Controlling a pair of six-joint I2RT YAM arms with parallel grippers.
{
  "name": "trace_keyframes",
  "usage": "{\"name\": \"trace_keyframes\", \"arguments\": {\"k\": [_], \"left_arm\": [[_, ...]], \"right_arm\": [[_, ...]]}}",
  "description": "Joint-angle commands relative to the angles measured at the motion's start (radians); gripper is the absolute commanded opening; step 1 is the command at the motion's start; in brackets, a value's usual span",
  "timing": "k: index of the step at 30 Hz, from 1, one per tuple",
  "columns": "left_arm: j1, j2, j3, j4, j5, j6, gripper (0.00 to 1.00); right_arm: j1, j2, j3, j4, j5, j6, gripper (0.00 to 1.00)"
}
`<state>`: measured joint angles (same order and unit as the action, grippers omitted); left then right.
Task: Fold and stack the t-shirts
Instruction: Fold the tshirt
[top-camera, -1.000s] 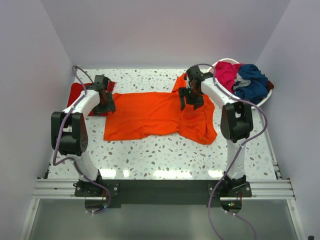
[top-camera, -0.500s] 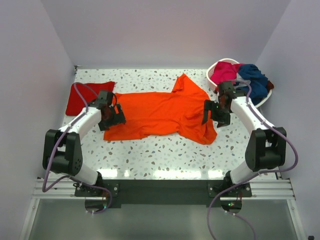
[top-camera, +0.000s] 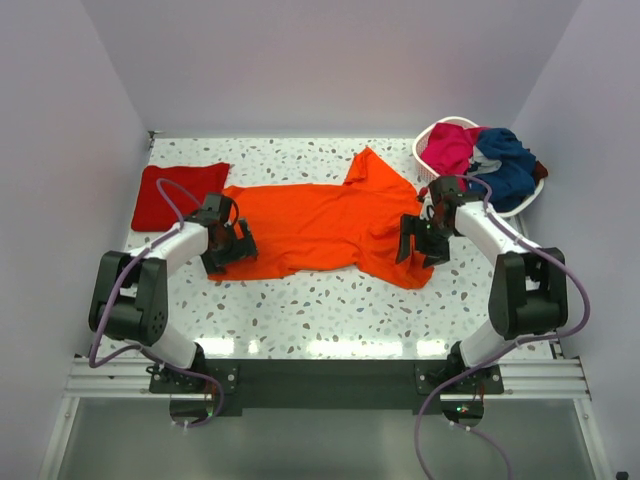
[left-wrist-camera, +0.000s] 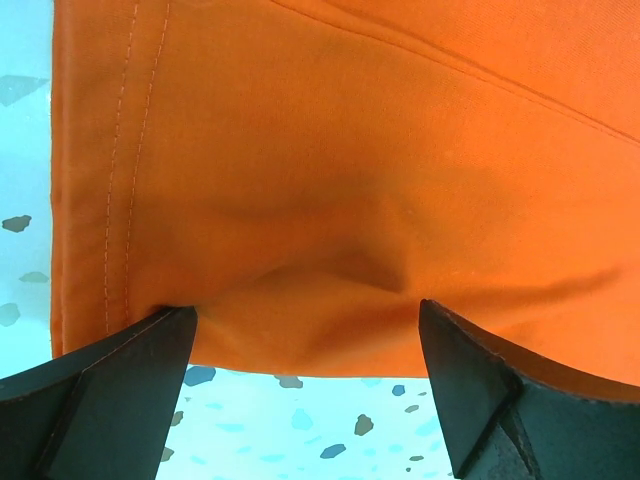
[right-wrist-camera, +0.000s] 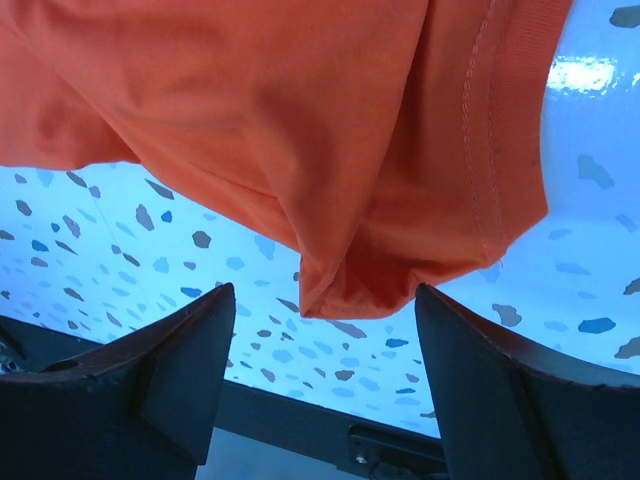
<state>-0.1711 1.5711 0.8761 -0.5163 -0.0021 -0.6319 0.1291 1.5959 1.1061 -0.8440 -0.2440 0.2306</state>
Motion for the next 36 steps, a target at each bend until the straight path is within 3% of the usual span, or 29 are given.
{"name": "trace_keyframes", "arguments": {"k": [1, 15, 24, 28, 31, 36], "left_arm": [[-0.002, 0.059, -0.066, 0.076, 0.007, -0.015, 0.99], [-0.001, 0.113, -0.055, 0.070, -0.022, 0.006, 1.00], [0.015, 0.110, -0.071, 0.070, -0.024, 0.021, 1.00], [0.031, 0.109, -0.095, 0.076, -0.026, 0.038, 1.00], [0.048, 0.107, -0.114, 0.079, -0.030, 0.052, 1.00], [0.051, 0.099, -0.108, 0.041, -0.075, 0.083, 1.00]], "right_arm": [[0.004, 0.025, 0.001, 0.036, -0.015, -0.011, 0.74], [0.024, 0.047, -0.041, 0.011, 0.071, -0.013, 0.57], [0.029, 0.088, -0.034, 0.005, 0.089, -0.007, 0.35], [0.027, 0.125, -0.003, -0.010, 0.127, -0.005, 0.16], [0.029, 0.148, 0.041, -0.030, 0.179, -0.007, 0.08], [0.020, 0.196, 0.119, -0.072, 0.258, -0.011, 0.00]]}}
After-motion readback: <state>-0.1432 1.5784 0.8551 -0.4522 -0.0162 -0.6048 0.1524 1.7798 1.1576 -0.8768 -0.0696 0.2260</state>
